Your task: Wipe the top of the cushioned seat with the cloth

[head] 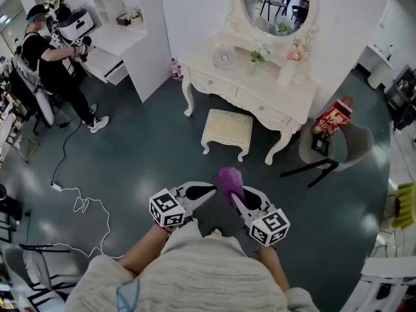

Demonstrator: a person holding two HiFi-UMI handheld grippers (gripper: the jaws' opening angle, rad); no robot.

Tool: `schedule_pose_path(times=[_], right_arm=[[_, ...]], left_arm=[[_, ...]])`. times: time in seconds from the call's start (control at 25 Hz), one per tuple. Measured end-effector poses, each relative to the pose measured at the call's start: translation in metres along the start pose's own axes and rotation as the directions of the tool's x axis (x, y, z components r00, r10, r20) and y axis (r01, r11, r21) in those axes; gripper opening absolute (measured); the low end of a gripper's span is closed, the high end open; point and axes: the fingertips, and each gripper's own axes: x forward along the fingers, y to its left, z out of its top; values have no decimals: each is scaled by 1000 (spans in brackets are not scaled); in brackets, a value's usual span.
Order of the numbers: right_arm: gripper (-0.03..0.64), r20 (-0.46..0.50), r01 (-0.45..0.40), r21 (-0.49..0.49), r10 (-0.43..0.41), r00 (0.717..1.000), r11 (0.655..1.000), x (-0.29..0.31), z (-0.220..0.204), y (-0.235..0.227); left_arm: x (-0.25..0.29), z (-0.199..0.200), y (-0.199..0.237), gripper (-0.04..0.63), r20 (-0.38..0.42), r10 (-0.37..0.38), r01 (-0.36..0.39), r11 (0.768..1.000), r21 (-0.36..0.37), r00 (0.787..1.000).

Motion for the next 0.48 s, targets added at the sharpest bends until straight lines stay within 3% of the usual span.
schedule_pose_path(times=[0.48], right_arm=[[87, -33, 32, 27, -31, 999, 999, 69, 6, -11]], left_arm=[[-20, 16, 76, 17, -22, -13, 13, 1000, -18, 1000]])
